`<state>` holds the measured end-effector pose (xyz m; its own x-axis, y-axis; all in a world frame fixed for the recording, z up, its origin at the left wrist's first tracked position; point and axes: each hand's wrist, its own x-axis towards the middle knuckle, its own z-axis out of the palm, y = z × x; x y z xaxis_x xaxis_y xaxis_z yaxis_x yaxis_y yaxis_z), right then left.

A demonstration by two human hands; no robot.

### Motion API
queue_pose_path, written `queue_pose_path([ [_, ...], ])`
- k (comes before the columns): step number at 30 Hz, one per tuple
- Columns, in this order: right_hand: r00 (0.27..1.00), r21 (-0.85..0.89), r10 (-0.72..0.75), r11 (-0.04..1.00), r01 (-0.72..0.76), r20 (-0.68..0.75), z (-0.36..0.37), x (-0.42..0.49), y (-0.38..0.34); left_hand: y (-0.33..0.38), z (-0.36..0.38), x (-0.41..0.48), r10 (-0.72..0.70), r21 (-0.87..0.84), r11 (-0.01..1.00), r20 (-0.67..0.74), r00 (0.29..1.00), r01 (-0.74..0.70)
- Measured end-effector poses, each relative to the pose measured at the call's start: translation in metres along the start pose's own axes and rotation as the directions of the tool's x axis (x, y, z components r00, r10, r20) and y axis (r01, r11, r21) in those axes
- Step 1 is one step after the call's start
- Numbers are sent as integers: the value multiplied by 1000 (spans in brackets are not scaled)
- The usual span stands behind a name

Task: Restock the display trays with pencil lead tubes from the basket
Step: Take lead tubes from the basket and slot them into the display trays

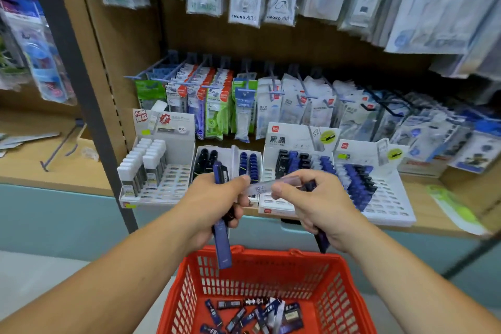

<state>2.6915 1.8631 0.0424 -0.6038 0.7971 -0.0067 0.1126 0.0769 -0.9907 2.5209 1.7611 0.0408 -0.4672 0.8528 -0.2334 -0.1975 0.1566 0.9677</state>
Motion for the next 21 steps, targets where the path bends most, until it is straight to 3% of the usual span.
queue_pose_path([
  [7,993,202,95,976,-79,-70,-52,-2,11,-9,40,12,6,130,991,149,989,-26],
  [13,964,164,133,982,-96,-230,-80,7,25,-17,76,34,-3,103,995,143,990,-12],
  [15,958,65,189,982,-179,-216,-89,6,29,-20,85,42,12,69,997,105,994,-20],
  [17,952,-182,223,948,-262,-208,-96,5,33,-23,88,51,48,88,995,70,996,-54],
  [19,962,-426,145,874,-234,-230,-100,8,39,-25,88,57,105,235,965,70,992,-119],
  [21,972,-508,35,848,-152,-232,-98,13,41,-24,88,58,153,392,900,125,980,-191],
])
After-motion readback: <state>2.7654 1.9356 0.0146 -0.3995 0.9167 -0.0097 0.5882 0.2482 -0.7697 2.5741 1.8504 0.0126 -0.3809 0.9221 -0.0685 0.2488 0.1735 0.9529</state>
